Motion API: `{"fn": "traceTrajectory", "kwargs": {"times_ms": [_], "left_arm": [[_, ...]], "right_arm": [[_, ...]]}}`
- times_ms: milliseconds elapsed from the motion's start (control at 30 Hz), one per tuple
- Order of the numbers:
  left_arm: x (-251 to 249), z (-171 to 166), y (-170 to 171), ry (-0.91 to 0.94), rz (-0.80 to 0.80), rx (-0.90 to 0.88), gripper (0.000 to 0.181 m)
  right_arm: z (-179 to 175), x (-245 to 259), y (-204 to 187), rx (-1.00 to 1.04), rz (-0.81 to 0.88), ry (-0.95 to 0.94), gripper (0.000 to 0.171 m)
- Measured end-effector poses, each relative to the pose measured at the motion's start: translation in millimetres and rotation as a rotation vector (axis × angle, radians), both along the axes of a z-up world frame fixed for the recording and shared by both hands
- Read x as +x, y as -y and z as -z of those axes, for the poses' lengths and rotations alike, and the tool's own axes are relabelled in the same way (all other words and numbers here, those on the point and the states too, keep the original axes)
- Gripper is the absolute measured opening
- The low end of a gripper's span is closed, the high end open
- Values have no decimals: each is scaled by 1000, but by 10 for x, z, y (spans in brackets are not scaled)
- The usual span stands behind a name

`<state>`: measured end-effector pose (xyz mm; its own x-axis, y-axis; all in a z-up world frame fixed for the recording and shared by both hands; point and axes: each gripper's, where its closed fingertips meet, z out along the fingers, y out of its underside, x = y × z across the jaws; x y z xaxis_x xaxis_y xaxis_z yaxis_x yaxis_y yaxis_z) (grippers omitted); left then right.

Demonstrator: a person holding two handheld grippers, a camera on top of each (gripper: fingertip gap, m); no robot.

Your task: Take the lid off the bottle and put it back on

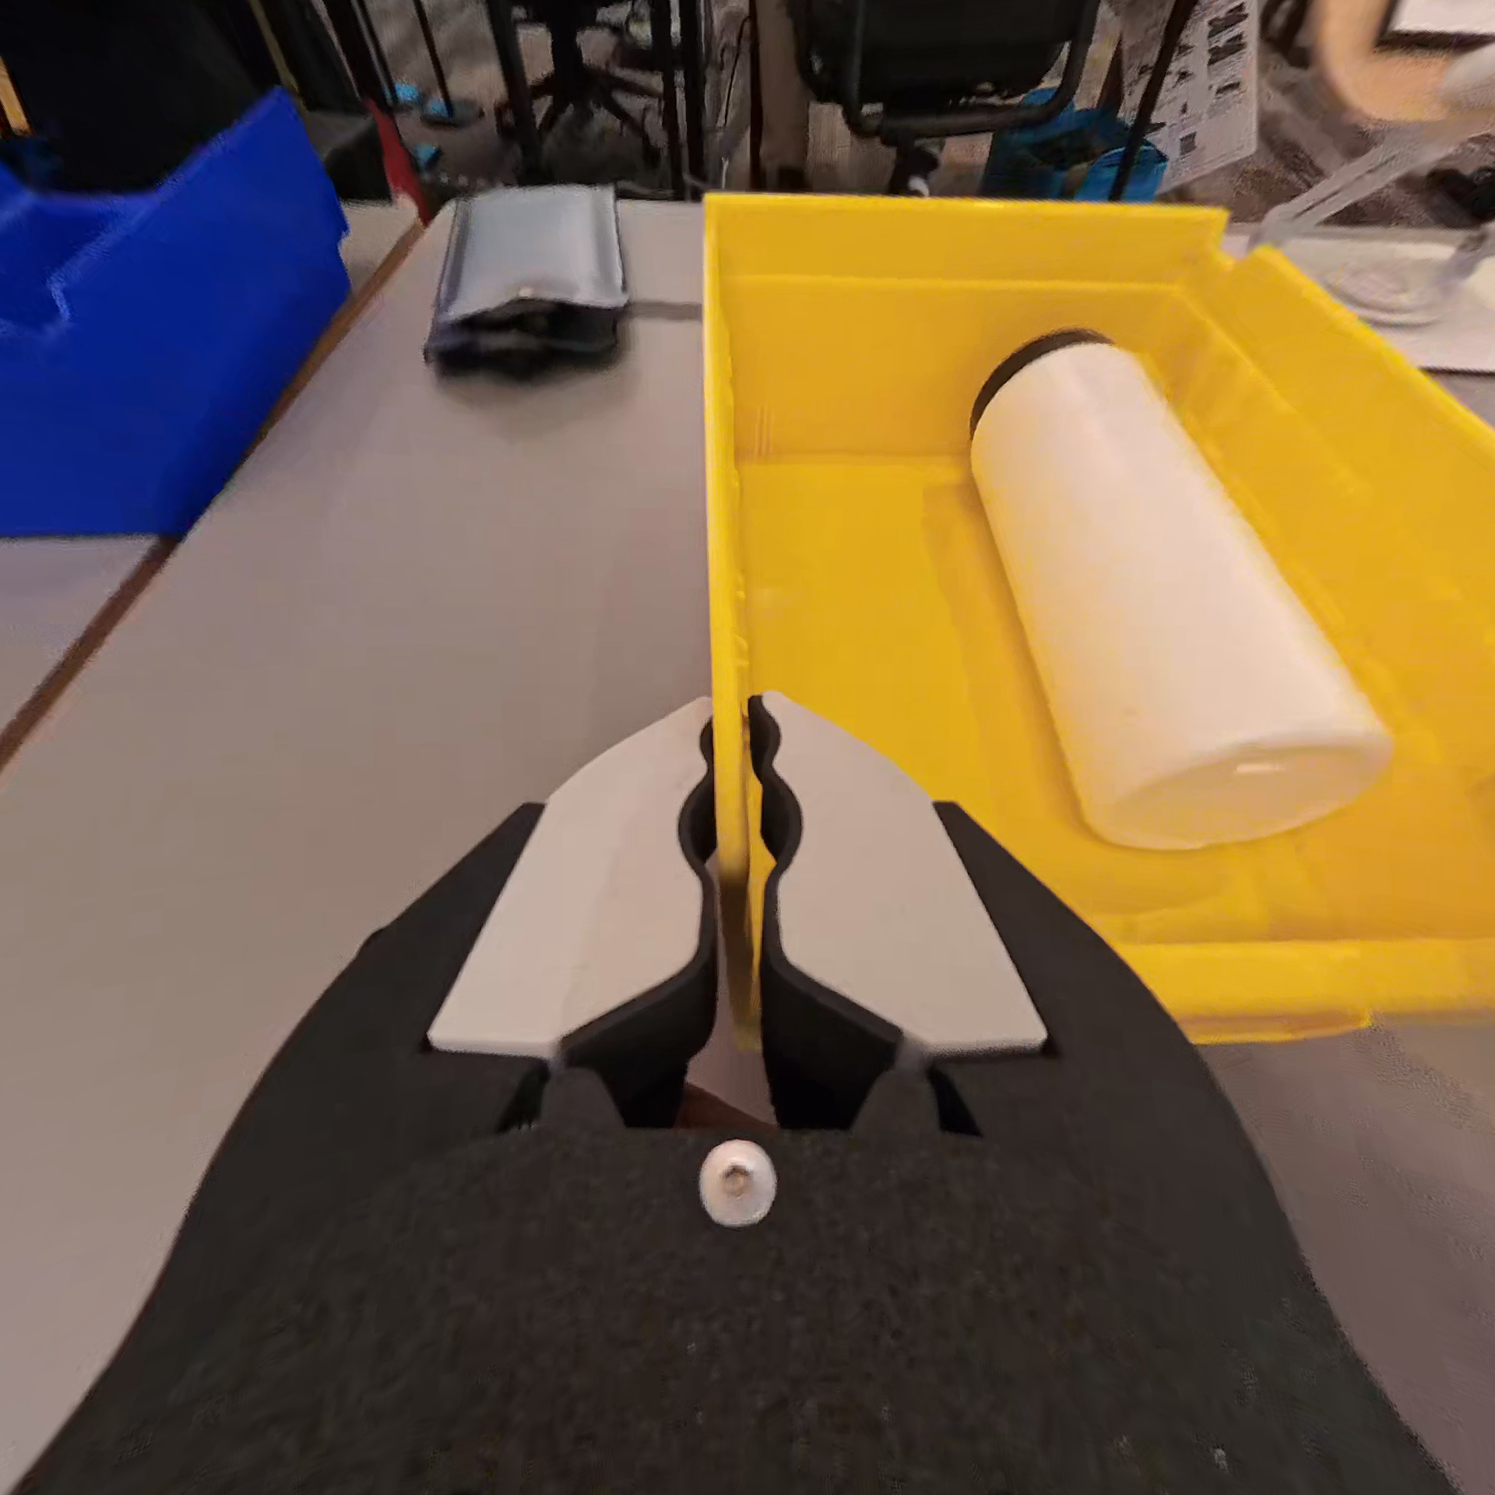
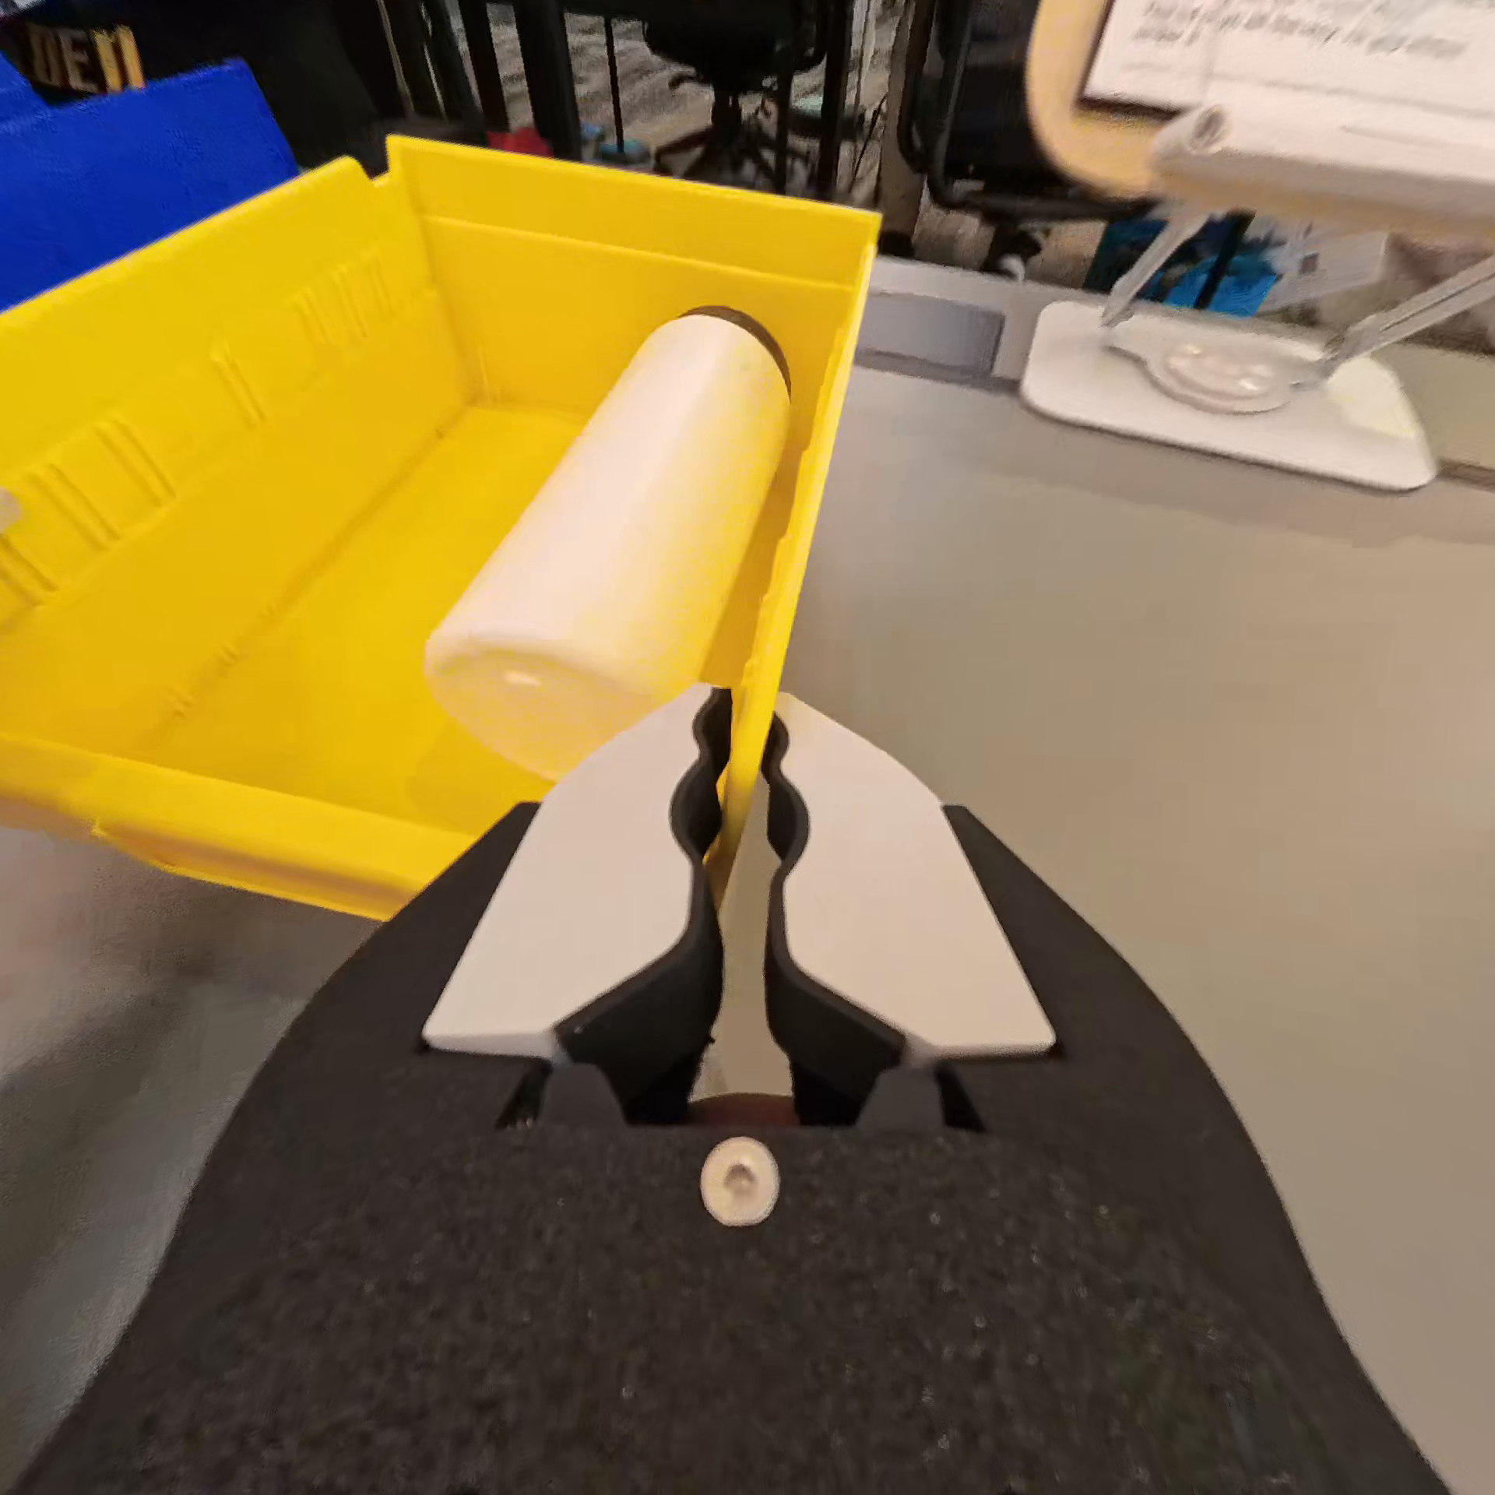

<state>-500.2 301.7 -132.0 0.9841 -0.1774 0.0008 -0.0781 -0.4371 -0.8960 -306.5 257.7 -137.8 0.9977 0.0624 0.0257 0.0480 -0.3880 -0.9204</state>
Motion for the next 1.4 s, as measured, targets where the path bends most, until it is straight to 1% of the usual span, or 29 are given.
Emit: {"fn": "traceTrajectory", "kwargs": {"times_ms": [67, 133, 233, 267, 300, 333, 367, 433, 500, 600, 667, 733, 833, 900, 967, 1033, 1067, 1167, 1233, 1400], "left_arm": [[-67, 100, -75, 38, -8, -24, 4], [-89, 118, -125, 78, -3, -30, 4], [-100, 132, -141, 128, -4, -44, 5], [-119, 120, -128, 129, -21, -52, 12], [-129, 72, -102, 127, -32, -48, 26], [-133, -16, -63, 126, -38, -26, 35], [-138, -132, -15, 124, -45, 12, 39], [-120, -357, 101, 127, -54, 90, 42], [24, -490, 241, 150, -19, 118, 44], [513, -493, 540, 203, 117, 83, 47], [954, -474, 817, 267, 225, 46, 48], [1446, -403, 1189, 325, 374, 34, 47], [1932, -119, 1582, 293, 494, -7, 44], [2140, -46, 1670, 235, 565, -31, 49], [2198, -12, 1649, 168, 583, -4, 49], [2179, 29, 1623, 136, 576, -3, 49], [2156, 41, 1611, 136, 566, -9, 49], [2104, 17, 1586, 166, 550, -9, 49], [2079, 19, 1576, 183, 544, -17, 50], [2024, -32, 1544, 214, 522, -29, 55]], "right_arm": [[119, -115, -20, -7, -10, -16, 8], [116, -160, -27, 36, -19, 15, 10], [117, -205, -14, 17, -78, 6, 14], [124, -221, 15, -4, -117, 0, 15], [121, -235, 68, -22, -172, -1, 21], [103, -216, 145, -36, -220, 7, 28], [75, -179, 249, -47, -272, 15, 31], [-14, -42, 502, -58, -367, 11, 34], [-111, 204, 764, -53, -438, 5, 38], [-168, 774, 1110, -39, -482, -4, 40], [-145, 1293, 1286, -28, -448, 11, 41], [-136, 1881, 1439, 2, -363, 40, 42], [-176, 2628, 1699, 97, -241, 46, 43], [-129, 2974, 1824, 131, -186, 35, 43], [-140, 3275, 1857, 129, -94, 21, 45], [-287, 3348, 1850, 193, -82, -57, 47], [-297, 3339, 1852, 209, -96, -81, 46], [-185, 3245, 1820, 155, -127, -135, 47], [-184, 3153, 1811, 157, -157, -159, 47], [-153, 3083, 1804, 143, -168, -80, 45]]}}
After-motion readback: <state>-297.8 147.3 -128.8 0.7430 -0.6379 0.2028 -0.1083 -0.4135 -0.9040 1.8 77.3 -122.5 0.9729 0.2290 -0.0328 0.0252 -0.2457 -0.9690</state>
